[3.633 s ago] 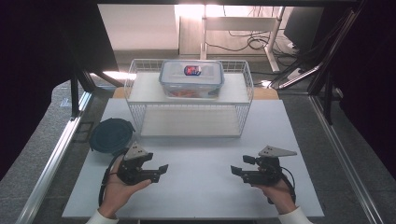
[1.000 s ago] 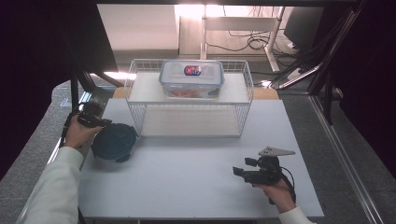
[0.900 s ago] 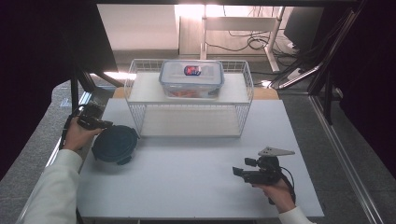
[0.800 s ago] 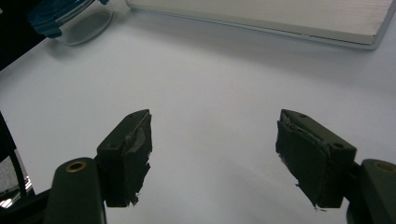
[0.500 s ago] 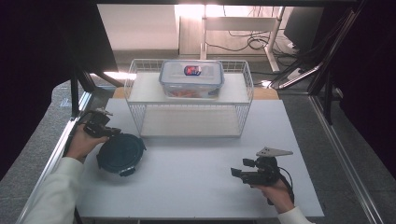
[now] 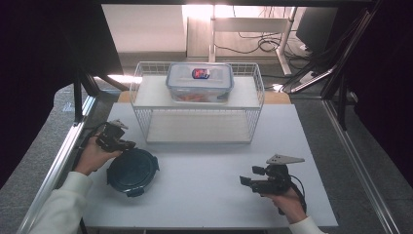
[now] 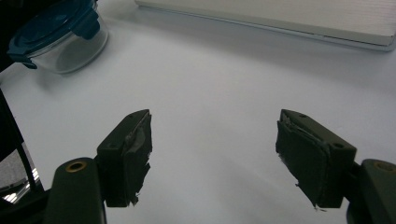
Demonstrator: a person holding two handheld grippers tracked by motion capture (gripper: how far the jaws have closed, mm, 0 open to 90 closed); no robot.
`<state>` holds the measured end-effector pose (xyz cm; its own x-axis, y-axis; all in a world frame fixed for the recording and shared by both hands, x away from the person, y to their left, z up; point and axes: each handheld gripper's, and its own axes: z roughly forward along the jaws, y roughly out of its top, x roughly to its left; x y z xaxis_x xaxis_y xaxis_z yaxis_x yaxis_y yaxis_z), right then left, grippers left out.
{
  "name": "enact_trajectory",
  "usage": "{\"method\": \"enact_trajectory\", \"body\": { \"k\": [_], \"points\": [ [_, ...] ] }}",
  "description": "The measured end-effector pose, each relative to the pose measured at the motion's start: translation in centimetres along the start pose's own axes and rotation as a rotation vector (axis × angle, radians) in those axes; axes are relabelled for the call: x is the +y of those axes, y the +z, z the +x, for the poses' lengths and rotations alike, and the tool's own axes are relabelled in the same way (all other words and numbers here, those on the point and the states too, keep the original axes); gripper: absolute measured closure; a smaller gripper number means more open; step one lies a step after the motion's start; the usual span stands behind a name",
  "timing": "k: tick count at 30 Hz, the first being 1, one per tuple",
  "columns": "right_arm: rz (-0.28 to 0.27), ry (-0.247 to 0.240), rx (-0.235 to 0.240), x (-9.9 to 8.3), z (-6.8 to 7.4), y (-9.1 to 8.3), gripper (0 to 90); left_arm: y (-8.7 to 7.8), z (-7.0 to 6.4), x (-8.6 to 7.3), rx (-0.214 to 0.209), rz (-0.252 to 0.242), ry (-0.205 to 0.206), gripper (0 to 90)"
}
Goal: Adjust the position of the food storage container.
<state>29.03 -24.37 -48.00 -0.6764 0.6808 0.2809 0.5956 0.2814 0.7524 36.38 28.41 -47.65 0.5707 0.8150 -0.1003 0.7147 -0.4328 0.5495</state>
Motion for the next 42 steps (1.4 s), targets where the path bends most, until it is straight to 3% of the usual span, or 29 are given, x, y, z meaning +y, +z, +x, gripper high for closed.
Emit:
{"method": "enact_trajectory", "body": {
  "k": [5,10,16,21,29,42],
  "points": [
    [-0.001,0.004,-0.001,0.1,0.1,-0.2,26.7,-2.3,-0.5,-1.1,0.1,-0.022,-0.054,89.7],
    [-0.004,0.004,-0.003,0.1,0.1,-0.3,26.7,-4.5,-0.9,-4.1,0.131,-0.058,-0.154,89.7],
    [0.003,0.003,-0.006,0.1,0.1,-0.1,26.7,-5.3,-1.0,-7.9,0.163,-0.043,-0.269,89.4],
    [0.006,0.001,-0.007,0.2,0.2,0.0,26.7,-4.6,-1.8,-9.4,0.146,-0.013,-0.294,88.8],
    [0.003,0.0,-0.012,0.2,0.1,-0.1,26.7,-4.2,-1.8,-10.1,0.132,0.006,-0.321,89.2],
    [0.008,0.006,-0.018,0.1,0.0,-0.1,26.8,-3.1,-2.1,-10.1,0.135,0.061,-0.307,89.2]
  ]
}}
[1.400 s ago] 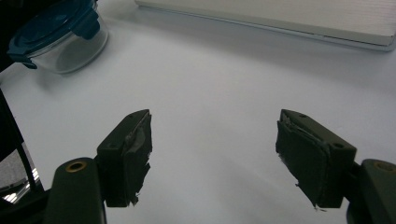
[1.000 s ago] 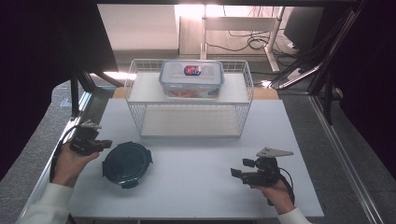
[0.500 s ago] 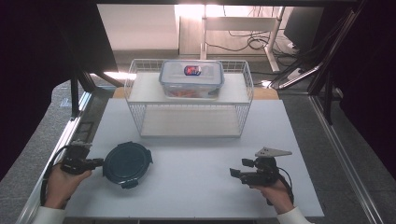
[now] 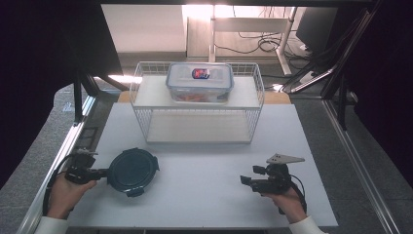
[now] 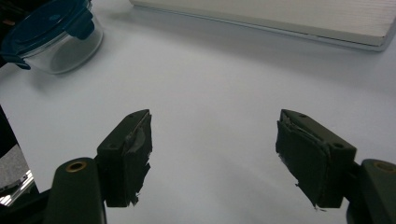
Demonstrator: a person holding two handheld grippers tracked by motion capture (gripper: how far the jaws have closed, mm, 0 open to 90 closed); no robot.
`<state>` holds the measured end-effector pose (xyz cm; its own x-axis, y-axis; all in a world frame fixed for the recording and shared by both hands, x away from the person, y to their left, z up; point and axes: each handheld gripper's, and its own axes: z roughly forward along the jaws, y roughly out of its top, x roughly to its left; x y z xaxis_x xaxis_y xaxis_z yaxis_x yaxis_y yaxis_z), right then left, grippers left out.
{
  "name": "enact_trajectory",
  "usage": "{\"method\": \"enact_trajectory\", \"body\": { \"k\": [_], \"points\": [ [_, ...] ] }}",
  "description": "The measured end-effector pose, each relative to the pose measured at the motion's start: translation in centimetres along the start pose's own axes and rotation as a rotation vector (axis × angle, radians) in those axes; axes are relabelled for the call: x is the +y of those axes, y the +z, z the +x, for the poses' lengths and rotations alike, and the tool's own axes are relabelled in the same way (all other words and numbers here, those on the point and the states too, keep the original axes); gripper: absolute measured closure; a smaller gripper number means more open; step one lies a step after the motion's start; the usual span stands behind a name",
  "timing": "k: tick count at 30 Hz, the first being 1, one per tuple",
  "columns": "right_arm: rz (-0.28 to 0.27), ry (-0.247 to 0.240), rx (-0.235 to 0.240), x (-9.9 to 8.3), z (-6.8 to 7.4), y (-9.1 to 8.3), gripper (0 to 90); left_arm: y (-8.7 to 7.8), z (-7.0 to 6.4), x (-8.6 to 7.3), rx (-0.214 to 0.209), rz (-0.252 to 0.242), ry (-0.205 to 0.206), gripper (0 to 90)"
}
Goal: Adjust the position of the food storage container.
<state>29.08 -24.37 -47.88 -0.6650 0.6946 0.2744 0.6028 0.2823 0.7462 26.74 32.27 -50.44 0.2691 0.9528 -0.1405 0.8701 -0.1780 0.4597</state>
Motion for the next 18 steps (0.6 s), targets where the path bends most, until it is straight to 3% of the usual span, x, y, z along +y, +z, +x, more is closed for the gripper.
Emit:
{"method": "enact_trajectory", "body": {
  "k": [9,18],
  "points": [
    [0.0,0.003,-0.003,0.0,-0.1,0.0,26.8,0.5,0.0,0.4,-0.018,-0.001,-0.024,89.5],
    [0.007,0.009,-0.001,0.0,-0.2,0.1,27.0,1.4,-1.3,1.6,-0.061,-0.001,0.004,89.6]
  ]
}}
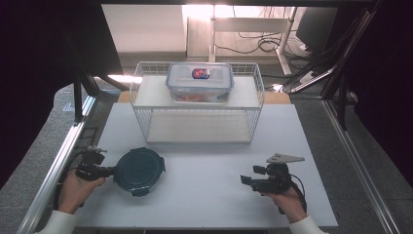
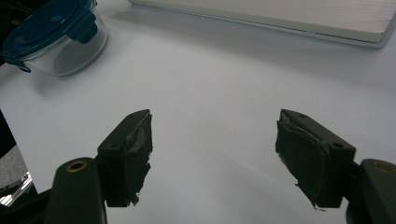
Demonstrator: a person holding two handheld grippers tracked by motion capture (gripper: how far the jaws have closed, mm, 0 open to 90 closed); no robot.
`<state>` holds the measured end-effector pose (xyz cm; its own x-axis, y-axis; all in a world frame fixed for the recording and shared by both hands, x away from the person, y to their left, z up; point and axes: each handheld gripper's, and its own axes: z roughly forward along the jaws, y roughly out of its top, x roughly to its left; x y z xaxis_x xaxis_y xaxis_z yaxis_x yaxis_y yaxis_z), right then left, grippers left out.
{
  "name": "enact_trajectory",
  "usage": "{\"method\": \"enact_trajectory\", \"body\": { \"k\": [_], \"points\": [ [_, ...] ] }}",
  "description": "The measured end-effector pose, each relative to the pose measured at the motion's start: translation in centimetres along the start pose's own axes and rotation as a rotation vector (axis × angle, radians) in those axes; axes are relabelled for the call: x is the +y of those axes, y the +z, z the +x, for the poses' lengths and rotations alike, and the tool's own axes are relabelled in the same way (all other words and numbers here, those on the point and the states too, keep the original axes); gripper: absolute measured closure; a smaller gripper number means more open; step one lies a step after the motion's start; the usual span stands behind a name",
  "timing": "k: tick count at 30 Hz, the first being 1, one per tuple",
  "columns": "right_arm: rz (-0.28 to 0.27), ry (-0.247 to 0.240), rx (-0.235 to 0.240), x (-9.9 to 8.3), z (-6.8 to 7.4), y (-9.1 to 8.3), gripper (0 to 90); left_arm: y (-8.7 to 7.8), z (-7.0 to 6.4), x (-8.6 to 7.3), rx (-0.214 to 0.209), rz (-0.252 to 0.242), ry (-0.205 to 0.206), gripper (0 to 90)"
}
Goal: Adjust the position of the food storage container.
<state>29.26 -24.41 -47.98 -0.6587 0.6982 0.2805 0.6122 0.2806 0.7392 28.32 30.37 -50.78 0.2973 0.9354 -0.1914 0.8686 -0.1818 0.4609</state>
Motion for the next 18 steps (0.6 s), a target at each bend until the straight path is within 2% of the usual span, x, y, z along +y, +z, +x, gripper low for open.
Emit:
{"method": "enact_trajectory", "body": {
  "k": [5,11,18],
  "points": [
    [0.003,0.004,0.0,0.0,0.0,0.0,27.0,0.5,-1.1,0.6,-0.015,0.005,0.021,89.7],
    [0.005,0.003,-0.005,0.0,0.0,0.0,27.0,1.0,-2.5,0.7,-0.056,0.004,0.037,89.6],
    [0.012,0.003,-0.004,0.0,0.0,0.1,27.0,1.6,-3.6,1.0,-0.068,-0.019,0.029,89.6]
  ]
}}
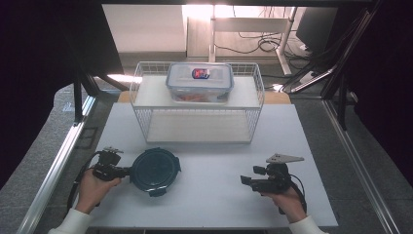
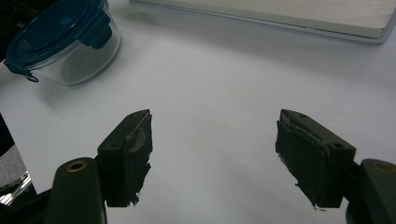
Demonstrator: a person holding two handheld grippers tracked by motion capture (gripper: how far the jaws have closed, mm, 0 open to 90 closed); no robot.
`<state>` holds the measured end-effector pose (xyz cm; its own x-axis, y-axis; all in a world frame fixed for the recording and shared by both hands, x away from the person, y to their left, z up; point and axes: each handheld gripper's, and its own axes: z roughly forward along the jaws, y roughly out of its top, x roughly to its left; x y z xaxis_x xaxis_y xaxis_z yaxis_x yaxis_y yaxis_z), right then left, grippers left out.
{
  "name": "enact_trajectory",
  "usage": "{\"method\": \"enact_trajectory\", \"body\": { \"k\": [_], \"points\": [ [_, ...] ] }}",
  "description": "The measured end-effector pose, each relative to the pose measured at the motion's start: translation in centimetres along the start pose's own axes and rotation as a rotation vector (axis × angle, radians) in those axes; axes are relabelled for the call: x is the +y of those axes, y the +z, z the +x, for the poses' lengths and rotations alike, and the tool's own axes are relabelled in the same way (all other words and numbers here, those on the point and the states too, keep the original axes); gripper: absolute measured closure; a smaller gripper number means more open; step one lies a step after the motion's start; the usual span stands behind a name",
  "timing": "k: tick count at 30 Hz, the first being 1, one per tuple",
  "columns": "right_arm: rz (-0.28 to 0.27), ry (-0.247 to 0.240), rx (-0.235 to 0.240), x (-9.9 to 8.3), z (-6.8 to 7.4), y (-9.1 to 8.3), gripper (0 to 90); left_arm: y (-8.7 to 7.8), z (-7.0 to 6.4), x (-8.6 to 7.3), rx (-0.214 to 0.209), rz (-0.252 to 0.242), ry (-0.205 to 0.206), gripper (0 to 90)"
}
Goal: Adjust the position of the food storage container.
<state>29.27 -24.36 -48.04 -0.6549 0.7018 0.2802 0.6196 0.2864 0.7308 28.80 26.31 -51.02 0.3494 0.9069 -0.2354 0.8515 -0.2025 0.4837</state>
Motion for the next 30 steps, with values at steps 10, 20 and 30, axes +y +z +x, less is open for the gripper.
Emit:
{"method": "enact_trajectory", "body": {
  "k": [10,20,30],
  "points": [
    [-0.005,-0.001,-0.005,0.0,0.1,0.0,27.1,0.8,-1.2,0.8,-0.024,-0.002,0.023,89.6],
    [-0.001,-0.001,-0.002,0.0,0.0,0.0,27.1,2.0,-2.5,2.0,-0.048,0.002,0.047,89.6],
    [-0.001,-0.003,-0.003,0.0,0.0,0.0,27.1,3.2,-3.7,2.8,-0.081,0.007,0.056,89.8]
  ]
}}
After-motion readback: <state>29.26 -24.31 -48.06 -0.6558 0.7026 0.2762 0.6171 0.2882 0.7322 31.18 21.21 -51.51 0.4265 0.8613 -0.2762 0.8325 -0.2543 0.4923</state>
